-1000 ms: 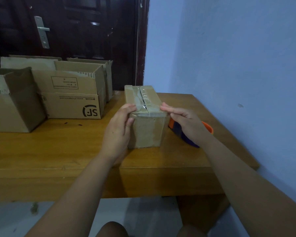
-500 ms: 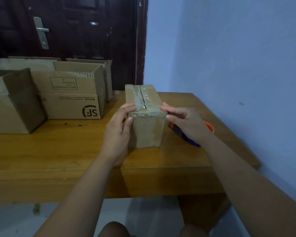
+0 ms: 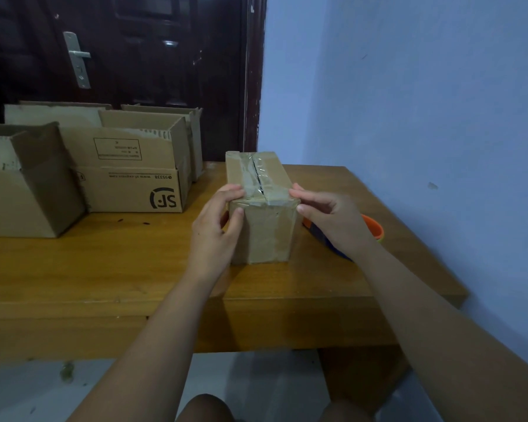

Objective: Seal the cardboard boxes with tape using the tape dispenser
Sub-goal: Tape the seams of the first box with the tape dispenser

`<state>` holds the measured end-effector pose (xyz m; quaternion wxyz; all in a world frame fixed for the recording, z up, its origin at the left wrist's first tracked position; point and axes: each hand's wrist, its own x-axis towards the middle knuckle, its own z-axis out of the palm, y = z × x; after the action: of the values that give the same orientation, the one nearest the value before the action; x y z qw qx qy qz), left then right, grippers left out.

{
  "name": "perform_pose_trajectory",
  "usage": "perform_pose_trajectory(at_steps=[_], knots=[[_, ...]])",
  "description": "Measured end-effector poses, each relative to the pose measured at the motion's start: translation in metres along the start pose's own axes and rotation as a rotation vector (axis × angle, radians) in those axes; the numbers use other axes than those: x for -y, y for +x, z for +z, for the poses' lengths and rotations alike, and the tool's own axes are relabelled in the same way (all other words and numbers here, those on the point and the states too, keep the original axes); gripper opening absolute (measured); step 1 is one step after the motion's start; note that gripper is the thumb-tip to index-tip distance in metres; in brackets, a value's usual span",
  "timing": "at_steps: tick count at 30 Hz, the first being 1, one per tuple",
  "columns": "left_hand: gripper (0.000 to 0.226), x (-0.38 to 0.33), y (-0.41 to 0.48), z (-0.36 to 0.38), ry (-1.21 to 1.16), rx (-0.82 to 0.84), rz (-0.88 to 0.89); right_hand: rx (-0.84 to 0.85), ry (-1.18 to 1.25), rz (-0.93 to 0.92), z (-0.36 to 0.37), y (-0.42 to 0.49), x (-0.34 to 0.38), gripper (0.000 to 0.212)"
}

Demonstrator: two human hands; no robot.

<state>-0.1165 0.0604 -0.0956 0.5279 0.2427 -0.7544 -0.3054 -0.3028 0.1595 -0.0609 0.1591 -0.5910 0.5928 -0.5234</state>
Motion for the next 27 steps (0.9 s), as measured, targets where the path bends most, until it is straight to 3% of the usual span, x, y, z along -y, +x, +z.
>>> perform_pose_trajectory(at_steps=[10,20,22,25,27], knots=[[0.03,0.0,-0.003,0.0,0.035,0.021,0.001,-0.088,-0.024,0.006,0.006,-0.003,0.002,0.031],[0.027,-0.001,-0.001,-0.003,-0.004,0.044,-0.004,-0.204,-0.221,-0.009,0.016,-0.003,0.006,0.029],[0.025,-0.005,-0.001,-0.004,-0.042,0.066,-0.049,-0.147,-0.21,0.013,0.013,-0.005,0.009,0.031],[0.053,-0.014,0.003,-0.005,-0.182,0.025,-0.15,-0.148,-0.203,0.033,0.012,-0.005,0.013,0.047],[0.052,-0.018,0.01,-0.006,-0.215,-0.014,-0.244,-0.213,-0.211,0.055,0.017,-0.001,0.015,0.04]])
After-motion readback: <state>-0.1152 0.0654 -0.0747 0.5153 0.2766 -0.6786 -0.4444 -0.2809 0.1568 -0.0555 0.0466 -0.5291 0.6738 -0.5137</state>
